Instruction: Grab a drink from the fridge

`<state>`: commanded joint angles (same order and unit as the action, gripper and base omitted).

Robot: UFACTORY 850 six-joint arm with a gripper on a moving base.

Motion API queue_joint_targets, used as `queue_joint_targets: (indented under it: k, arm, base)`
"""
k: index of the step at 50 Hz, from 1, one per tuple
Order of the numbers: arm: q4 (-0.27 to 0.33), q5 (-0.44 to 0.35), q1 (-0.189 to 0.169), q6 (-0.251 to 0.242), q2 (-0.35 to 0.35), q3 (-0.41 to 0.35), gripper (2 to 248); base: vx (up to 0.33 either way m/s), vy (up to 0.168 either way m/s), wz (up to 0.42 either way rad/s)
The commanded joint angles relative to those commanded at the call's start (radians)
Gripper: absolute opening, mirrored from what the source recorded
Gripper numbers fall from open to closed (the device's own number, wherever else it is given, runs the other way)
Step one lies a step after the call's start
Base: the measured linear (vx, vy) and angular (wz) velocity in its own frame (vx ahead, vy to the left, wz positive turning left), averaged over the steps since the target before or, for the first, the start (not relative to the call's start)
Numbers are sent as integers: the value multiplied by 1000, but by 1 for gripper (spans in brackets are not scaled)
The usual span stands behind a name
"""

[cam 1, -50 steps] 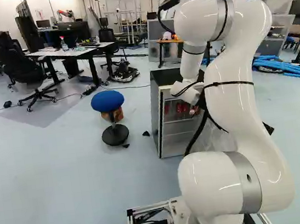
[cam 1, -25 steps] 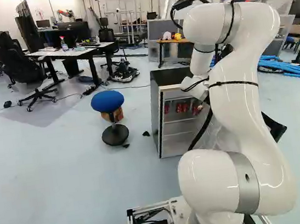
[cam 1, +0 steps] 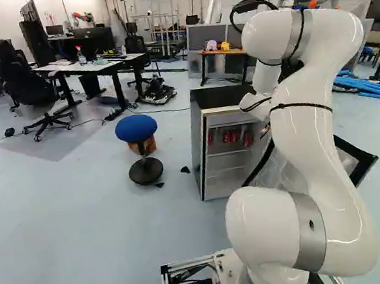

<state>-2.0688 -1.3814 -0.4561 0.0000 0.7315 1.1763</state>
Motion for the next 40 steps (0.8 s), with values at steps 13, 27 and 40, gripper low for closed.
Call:
queue_joint_targets:
  k: [13, 27, 40]
  arm:
    - [31, 1, -43, 0, 26, 60, 247]
    - [69, 11, -81, 0, 53, 121, 247]
    - [104, 32, -99, 0, 68, 152, 247]
  base:
    - [0, 0, 0]
    - [0, 0, 0]
    - [0, 0, 0]
